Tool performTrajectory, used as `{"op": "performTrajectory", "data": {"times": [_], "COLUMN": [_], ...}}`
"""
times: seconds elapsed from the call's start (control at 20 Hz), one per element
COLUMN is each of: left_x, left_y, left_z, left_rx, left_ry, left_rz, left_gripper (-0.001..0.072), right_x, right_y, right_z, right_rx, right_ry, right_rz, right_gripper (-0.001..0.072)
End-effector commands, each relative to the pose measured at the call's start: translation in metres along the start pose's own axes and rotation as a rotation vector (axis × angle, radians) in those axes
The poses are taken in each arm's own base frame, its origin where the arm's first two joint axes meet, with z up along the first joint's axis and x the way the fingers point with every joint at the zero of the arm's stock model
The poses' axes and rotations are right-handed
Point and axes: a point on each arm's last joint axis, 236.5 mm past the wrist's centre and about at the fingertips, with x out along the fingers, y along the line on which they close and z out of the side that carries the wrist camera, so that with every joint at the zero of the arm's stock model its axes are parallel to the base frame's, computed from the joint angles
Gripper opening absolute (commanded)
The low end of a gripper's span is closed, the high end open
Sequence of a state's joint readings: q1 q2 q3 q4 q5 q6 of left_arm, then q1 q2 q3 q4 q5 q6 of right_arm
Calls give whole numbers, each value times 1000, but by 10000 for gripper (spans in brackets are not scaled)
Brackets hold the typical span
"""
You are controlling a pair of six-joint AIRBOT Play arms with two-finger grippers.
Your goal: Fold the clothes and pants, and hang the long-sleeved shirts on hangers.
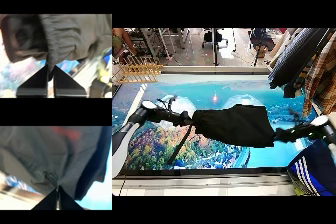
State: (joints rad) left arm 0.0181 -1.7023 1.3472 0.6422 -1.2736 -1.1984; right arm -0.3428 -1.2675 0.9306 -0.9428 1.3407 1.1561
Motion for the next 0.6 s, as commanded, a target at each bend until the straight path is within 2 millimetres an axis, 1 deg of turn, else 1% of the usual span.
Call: {"op": "performTrajectory", "data": {"times": [0.0,0.05,0.1,0.15,0.2,0.25,0.3,0.35,0.45,0.5,0.55], "left_x": [24,22,16,6,-7,-22,-38,-53,-73,-77,-78], "left_y": [27,23,21,20,17,13,9,3,-15,-28,-41], "left_z": [-17,-14,-10,-4,2,11,20,30,43,45,45], "left_rx": [-50,-54,-48,-41,-30,-14,3,23,72,117,193], "left_ry": [97,84,69,49,25,-16,-60,-112,-193,-216,-224], "left_rz": [20,2,-5,-7,-8,-4,3,13,27,21,17], "left_gripper": [319,485,489,489,489,488,487,486,473,457,346], "right_x": [42,34,20,5,-8,-13,-13,-7,11,19,25], "right_y": [-19,-25,-33,-44,-58,-67,-75,-77,-80,-80,-81], "right_z": [-26,-15,-1,10,17,20,22,26,42,53,63], "right_rx": [7,27,60,96,134,179,213,225,252,271,291], "right_ry": [24,-21,-77,-126,-169,-193,-205,-207,-229,-241,-243], "right_rz": [-48,-52,-51,-57,-65,-52,-24,12,91,141,177], "right_gripper": [352,574,573,582,582,581,581,581,581,581,581]}}
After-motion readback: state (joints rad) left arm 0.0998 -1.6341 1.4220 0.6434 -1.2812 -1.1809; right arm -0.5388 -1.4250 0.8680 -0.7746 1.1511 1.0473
